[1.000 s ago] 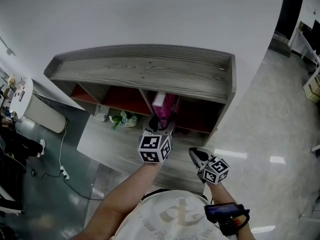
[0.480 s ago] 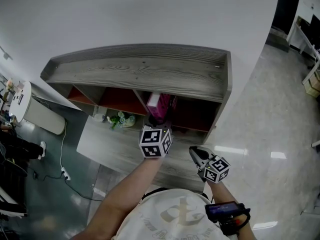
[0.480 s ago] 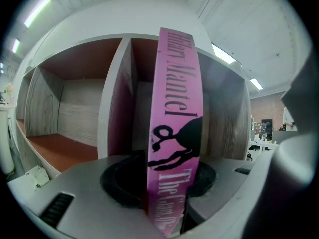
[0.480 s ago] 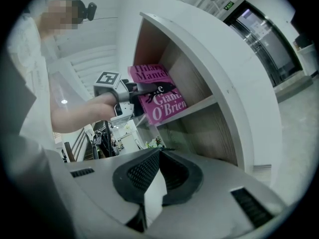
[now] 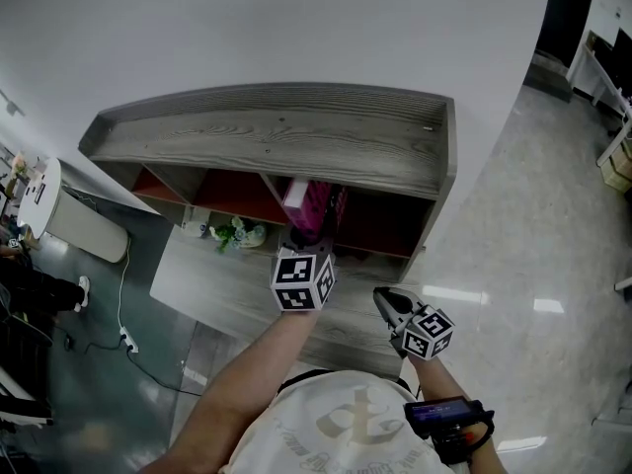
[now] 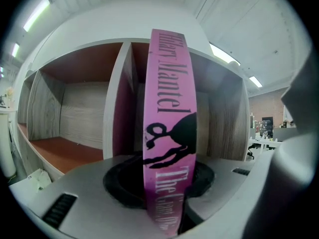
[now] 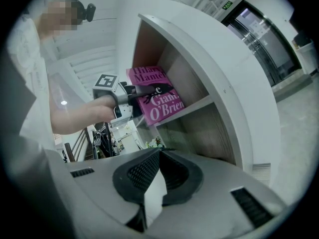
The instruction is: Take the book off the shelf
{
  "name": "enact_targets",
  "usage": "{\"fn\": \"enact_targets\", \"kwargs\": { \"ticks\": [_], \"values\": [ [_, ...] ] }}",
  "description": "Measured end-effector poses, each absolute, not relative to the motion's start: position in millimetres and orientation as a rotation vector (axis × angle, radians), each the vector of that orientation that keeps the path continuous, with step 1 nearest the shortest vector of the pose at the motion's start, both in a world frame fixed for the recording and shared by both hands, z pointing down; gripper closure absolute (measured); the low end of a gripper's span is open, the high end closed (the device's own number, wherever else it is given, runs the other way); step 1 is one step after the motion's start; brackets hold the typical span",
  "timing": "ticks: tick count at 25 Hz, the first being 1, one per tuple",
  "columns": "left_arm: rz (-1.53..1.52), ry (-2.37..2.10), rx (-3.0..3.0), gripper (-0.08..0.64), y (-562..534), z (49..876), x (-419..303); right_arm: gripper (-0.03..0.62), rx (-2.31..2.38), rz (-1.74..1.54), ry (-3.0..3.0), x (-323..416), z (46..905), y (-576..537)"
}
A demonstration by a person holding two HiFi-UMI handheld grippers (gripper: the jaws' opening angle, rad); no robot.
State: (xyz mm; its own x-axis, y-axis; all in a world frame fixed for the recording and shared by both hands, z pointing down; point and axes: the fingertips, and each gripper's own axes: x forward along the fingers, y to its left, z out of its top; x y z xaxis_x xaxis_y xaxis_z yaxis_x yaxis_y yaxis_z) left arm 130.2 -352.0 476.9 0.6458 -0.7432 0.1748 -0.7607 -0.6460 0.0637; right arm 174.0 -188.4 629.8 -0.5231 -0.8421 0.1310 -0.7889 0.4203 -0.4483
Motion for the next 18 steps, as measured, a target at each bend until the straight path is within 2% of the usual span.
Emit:
{"fn": "enact_targets", "kwargs": {
  "ticks": [18],
  "values": [
    [0.117,-1.105,2.790,0.405,-317.9,472.7,98.5,0.588,-1.491,-0.699,2.579,158.9,624.5,-182.4]
  ]
}}
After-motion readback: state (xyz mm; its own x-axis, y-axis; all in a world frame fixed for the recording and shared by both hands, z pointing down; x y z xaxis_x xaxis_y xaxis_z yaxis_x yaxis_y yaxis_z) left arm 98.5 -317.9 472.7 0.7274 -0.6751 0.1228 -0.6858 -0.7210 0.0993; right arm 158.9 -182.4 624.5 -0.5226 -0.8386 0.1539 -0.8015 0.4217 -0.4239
